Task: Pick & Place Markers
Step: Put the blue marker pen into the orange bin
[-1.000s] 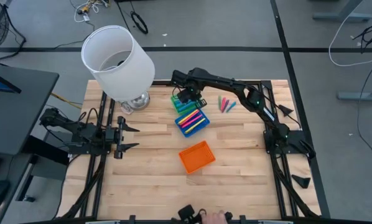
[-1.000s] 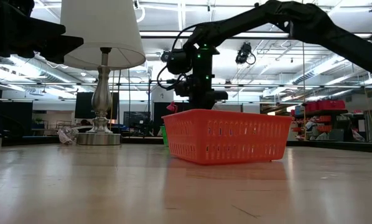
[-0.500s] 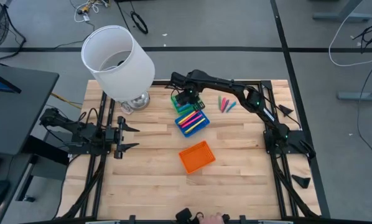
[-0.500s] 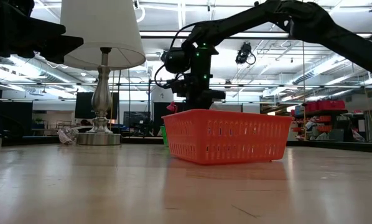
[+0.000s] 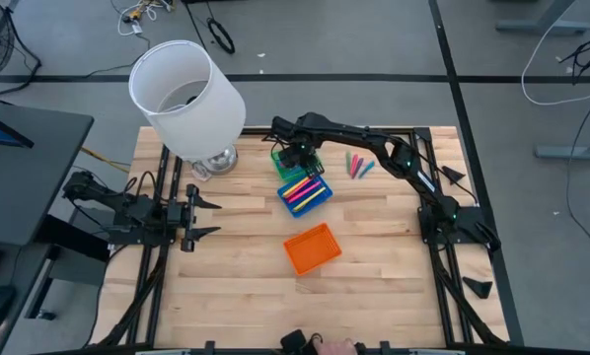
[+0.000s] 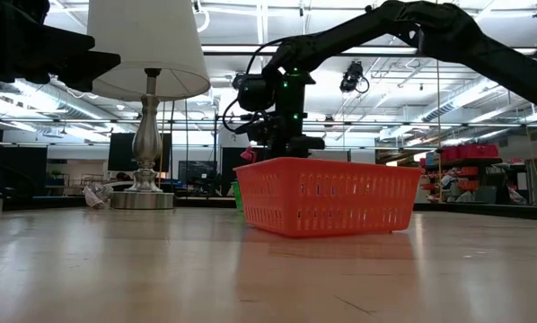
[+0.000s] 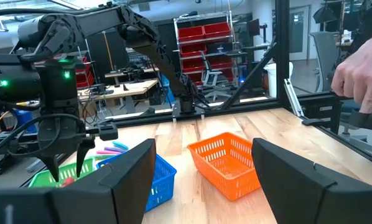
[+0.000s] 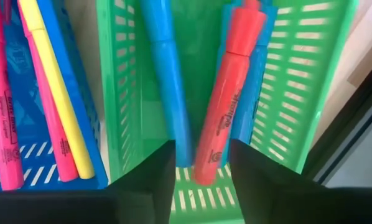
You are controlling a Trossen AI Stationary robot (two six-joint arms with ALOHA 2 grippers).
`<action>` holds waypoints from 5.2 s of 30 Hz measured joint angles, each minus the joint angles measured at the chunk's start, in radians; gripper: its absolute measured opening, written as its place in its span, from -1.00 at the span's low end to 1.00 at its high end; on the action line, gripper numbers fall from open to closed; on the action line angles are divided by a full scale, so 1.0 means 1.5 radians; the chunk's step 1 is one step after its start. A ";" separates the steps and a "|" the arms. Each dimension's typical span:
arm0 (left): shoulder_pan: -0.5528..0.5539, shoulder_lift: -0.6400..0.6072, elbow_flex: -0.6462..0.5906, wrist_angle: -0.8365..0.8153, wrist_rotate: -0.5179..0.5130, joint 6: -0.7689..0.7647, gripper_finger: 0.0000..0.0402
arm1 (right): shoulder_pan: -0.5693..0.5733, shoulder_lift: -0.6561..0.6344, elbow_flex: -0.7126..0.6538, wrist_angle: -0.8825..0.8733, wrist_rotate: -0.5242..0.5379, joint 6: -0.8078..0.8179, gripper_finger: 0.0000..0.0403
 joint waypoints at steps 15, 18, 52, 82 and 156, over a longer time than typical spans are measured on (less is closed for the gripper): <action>0.000 0.000 0.000 0.000 0.000 0.000 0.36 | 0.005 -0.006 0.000 0.018 -0.001 0.069 -0.24; 0.000 0.000 0.000 0.000 0.000 0.000 0.36 | -0.007 -0.024 0.000 0.021 0.000 0.198 -0.25; 0.000 0.000 0.000 0.000 0.000 0.000 0.36 | -0.078 -0.181 -0.168 0.086 0.046 1.005 -0.26; 0.000 0.000 0.000 0.000 0.000 0.000 0.36 | -0.092 -0.443 -0.685 0.218 0.093 1.253 -0.26; 0.000 0.000 0.000 0.000 0.000 0.000 0.36 | -0.081 -0.468 -0.845 0.347 0.087 1.324 -0.89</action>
